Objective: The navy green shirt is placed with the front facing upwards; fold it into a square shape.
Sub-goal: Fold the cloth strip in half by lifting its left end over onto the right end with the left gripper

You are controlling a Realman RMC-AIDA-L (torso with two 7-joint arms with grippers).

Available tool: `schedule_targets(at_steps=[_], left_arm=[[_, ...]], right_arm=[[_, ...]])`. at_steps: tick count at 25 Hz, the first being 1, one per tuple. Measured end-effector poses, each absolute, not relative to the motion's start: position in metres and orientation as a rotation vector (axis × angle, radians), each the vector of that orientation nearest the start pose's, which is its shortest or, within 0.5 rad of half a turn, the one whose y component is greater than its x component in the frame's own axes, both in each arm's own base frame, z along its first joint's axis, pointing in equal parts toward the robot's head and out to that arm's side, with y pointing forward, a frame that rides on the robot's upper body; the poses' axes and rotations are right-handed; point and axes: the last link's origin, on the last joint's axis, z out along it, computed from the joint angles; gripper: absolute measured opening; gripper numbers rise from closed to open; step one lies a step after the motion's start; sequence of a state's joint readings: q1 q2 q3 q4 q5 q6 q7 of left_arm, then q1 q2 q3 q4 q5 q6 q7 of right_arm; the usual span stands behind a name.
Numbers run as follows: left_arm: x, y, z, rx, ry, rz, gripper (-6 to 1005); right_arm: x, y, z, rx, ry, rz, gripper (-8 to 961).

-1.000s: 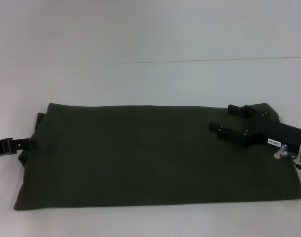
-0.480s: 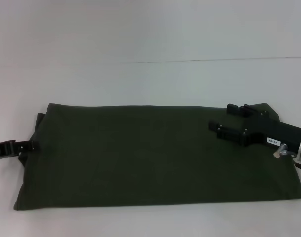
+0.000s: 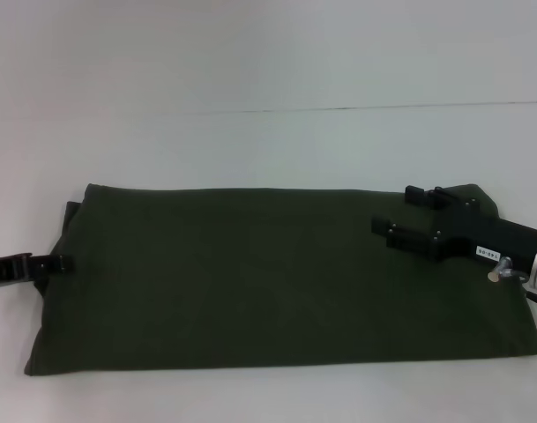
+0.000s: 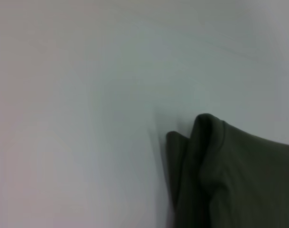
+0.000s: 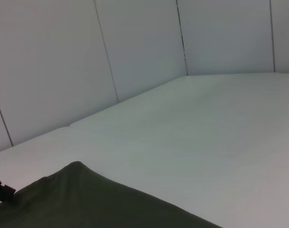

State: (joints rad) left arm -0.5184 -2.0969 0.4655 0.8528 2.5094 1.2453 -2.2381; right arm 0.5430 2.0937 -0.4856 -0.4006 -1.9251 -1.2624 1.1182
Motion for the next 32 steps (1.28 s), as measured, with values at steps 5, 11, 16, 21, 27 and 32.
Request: schedule_targets(at_steps=[5,11,16,21,27,32], left_arm=[[-0.346,0.345,0.043,-2.003,-1.610,-0.269,835],[-0.343,0.345,0.041,-2.013,-1.622,-0.280,849],[-0.340,0.344,0.040,-2.026,-1.638,-0.312,861],[-0.340,0.343,0.043,-2.035,-1.624,-0.303,873],[-0.337,0.344,0.055,-2.056,-1.572,-0.303,887],[-0.339,0.344,0.065,-2.020,-1.572,-0.324,899]], right_arm=[[0.300,0.344,-0.023,-2.372,0.713,0.695,887],[0.300,0.344,-0.023,-2.371,0.712,0.695,887],[0.300,0.344,-0.023,-2.371,0.712,0.695,887],[0.300,0.345,-0.021,-2.367,0.703,0.693,886],[0.302,0.345,-0.015,-2.362,0.697,0.695,886],[0.303,0.345,-0.015,-2.359,0.700,0.693,887]])
